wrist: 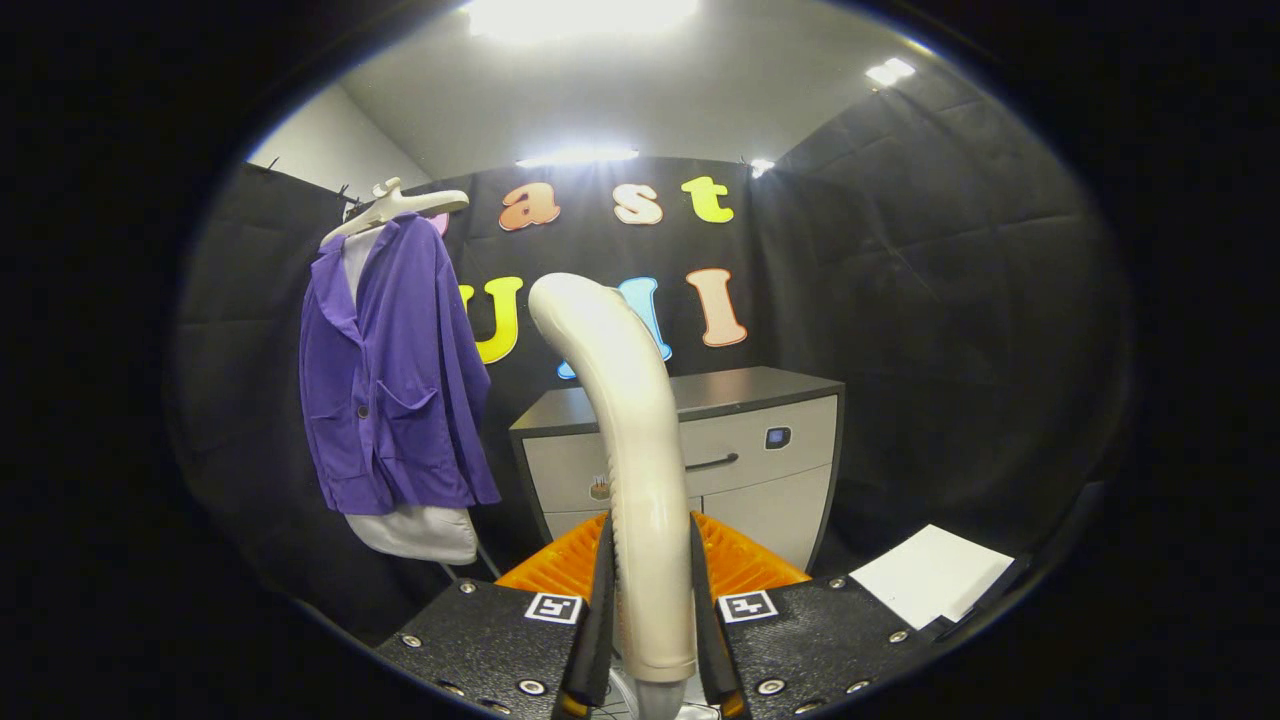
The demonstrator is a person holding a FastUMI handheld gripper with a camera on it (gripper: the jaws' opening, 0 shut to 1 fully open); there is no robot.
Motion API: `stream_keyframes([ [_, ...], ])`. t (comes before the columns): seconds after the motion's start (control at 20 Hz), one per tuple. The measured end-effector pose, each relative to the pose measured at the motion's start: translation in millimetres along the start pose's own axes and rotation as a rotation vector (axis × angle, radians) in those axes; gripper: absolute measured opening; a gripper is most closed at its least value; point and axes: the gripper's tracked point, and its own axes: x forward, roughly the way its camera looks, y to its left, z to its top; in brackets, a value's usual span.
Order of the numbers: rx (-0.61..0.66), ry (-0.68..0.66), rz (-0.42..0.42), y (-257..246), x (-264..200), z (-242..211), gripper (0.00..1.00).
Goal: Iron the clothes twice with a garment steamer, once on the left side and once on the right side.
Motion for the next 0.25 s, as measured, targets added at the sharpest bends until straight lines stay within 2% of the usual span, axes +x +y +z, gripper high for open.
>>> stream_keyframes([
  [0.25, 0.004, 0.005, -0.002, 3.6, 0.5, -2.8, 0.35],
])
